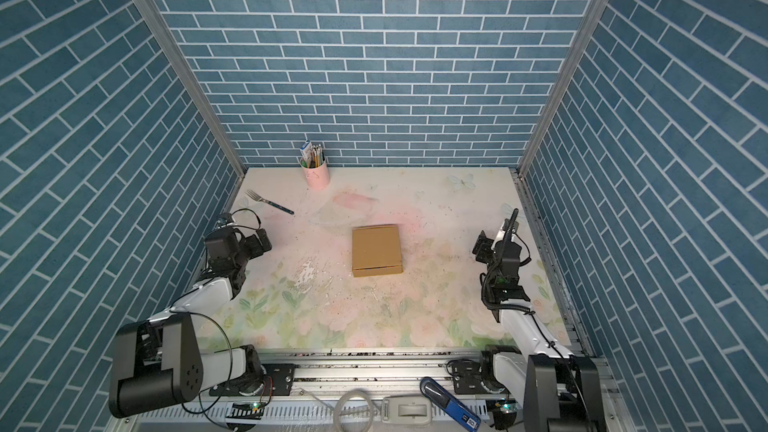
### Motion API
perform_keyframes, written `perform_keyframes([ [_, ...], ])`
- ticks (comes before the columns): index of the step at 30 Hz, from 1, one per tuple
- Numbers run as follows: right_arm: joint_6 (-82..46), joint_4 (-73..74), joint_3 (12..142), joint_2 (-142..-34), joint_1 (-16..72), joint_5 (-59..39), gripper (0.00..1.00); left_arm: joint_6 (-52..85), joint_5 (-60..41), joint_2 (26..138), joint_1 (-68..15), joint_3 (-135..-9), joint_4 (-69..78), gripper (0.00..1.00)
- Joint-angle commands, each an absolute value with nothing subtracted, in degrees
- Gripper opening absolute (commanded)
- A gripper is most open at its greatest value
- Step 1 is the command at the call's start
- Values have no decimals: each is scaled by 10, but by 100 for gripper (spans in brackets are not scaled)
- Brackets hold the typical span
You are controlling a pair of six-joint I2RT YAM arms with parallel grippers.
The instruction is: Fold the paper box
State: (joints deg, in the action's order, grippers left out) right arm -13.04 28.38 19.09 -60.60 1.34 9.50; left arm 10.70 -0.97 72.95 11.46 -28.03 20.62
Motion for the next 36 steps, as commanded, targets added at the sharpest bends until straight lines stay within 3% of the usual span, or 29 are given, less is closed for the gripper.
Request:
perform_keyframes([
  [1,-105,341,190,-645,7,128,78,82,-32,752,118,-271,273,100],
  [11,-83,412,197,-755,0,144,77,74,-91,836,112,-258,393,100],
  [16,-85,408,194,-752,-5,127,77,40,-66,825,77,-241,412,99],
  [22,-97,428,181,-744,-20,119,76,-50,-7,880,-11,-187,569,100],
  [27,-106,432,176,-742,-29,114,76,-43,70,879,-28,-221,503,100],
  [36,-112,436,176,-745,-42,106,75,-40,72,876,-30,-222,492,100],
])
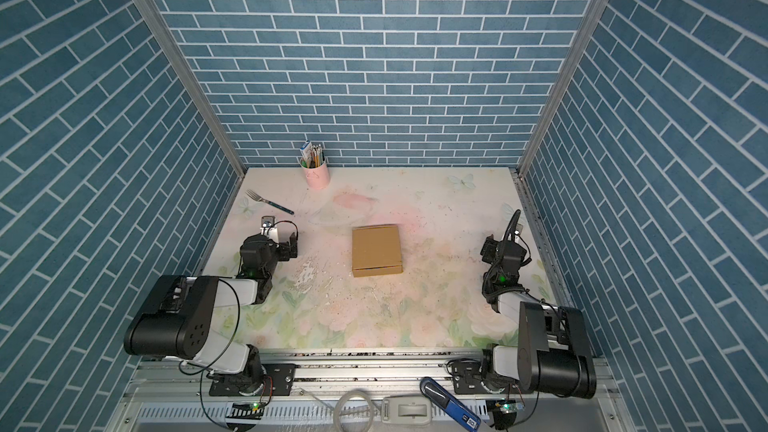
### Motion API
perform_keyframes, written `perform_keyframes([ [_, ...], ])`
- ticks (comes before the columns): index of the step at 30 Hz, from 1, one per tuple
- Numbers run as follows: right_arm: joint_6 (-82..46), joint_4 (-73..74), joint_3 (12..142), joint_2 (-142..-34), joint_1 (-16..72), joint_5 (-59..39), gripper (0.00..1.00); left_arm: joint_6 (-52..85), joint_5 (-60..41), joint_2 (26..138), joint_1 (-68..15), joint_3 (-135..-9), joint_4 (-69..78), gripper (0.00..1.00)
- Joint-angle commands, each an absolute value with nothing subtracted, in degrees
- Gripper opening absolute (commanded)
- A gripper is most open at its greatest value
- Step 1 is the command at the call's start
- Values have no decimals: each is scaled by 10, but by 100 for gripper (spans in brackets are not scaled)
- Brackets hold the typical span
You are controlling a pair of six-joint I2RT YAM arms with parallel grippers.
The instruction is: Fold the paper box
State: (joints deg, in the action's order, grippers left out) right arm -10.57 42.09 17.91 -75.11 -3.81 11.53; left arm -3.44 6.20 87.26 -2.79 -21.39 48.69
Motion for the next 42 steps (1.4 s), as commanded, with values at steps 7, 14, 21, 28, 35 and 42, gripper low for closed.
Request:
perform_keyframes([
  [7,-113,434,178,-747,-42,112,75,-39,72,876,-29,-223,492,100],
  [14,-101,457,173,-751,-41,121,74,-38,71,876,-29,-223,491,100],
  [21,-63,774,98,-909,-31,94,77,-37,68,876,-26,-224,491,100],
  [28,-52,556,199,-885,-34,46,74,-35,66,876,-25,-224,491,99],
  [35,-38,493,229,-886,-31,25,99,-37,66,875,-26,-223,491,100],
  [42,-35,503,223,-884,-27,27,99,-36,66,875,-25,-223,491,99],
])
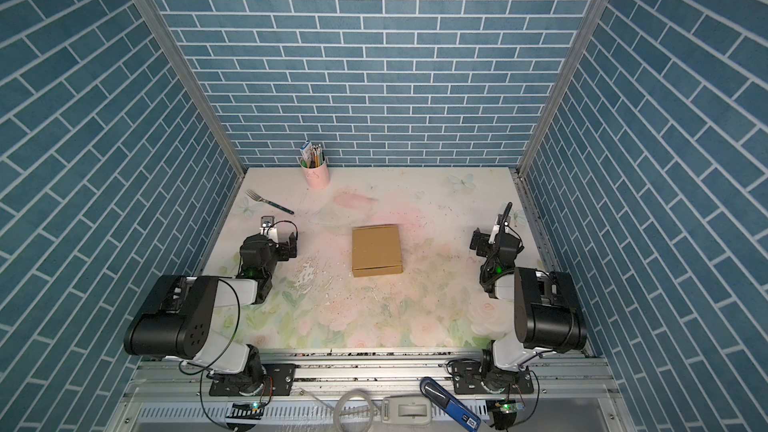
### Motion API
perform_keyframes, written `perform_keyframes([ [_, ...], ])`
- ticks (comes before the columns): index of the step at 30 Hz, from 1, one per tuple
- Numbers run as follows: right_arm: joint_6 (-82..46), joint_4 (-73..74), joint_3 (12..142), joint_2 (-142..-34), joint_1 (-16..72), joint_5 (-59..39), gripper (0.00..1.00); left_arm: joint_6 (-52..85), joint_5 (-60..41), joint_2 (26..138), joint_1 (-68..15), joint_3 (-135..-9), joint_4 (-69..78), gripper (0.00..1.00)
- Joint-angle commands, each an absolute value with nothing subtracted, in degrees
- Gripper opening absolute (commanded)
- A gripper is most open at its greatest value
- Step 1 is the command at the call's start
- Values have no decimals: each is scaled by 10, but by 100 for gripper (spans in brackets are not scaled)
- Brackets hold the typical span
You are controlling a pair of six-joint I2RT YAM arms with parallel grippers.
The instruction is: Fold the paper box
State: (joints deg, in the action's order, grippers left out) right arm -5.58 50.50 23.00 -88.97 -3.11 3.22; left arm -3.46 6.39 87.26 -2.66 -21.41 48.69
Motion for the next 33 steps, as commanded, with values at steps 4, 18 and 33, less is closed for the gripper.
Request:
perform_keyframes([
  [4,-35,504,222,-884,-27,23,99,-37,66,875,-26,-223,491,100],
  [18,-36,504,222,-884,-27,20,99,-36,65,875,-25,-223,492,100],
  [33,-36,504,222,-884,-27,22,99,-37,60,877,-23,-221,496,100],
])
